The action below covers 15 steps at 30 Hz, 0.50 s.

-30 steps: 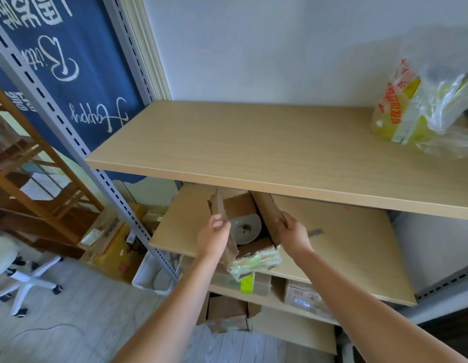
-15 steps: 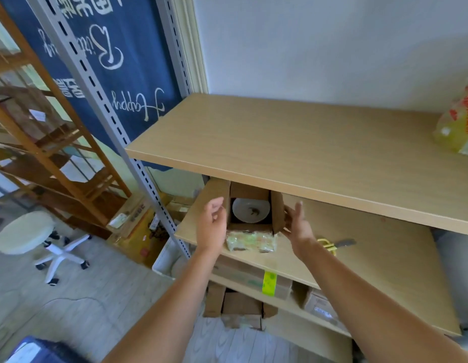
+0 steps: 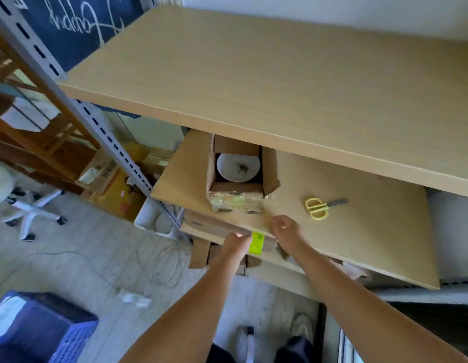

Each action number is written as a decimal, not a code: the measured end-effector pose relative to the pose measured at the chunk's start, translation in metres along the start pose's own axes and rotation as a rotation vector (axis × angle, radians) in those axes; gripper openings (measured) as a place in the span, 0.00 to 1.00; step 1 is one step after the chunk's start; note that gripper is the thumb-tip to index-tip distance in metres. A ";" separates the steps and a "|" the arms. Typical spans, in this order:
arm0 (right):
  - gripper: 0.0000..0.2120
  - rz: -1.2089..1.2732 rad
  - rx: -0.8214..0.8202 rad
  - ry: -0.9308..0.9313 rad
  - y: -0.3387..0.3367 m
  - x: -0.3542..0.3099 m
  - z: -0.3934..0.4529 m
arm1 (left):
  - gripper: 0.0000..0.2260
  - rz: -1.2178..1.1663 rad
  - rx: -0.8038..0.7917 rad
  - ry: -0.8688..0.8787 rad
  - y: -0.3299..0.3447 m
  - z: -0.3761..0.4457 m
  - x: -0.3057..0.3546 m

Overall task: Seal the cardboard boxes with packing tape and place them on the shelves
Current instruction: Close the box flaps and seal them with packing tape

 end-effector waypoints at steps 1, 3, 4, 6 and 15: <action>0.13 -0.044 0.008 -0.058 0.003 0.001 0.004 | 0.09 0.006 -0.022 0.011 0.011 0.006 0.000; 0.13 -0.158 0.007 -0.151 0.008 0.002 0.009 | 0.15 -0.005 -0.048 0.011 0.028 0.016 0.000; 0.14 -0.192 0.005 -0.170 0.009 0.001 0.011 | 0.15 -0.025 -0.055 0.007 0.034 0.019 0.001; 0.15 -0.220 0.003 -0.199 0.010 0.001 0.012 | 0.15 -0.062 -0.074 0.002 0.042 0.024 0.000; 0.20 -0.199 -0.016 -0.189 0.007 0.004 0.002 | 0.09 -0.097 -0.052 0.046 0.032 0.016 -0.015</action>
Point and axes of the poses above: each hand's wrist, its own z-axis towards the middle knuckle, its own y-axis out of the palm, x = y × z, the point moved 6 cm from there along z, towards the middle knuckle, and after that the axes turned 12 degrees about x, right-handed, at the moved point
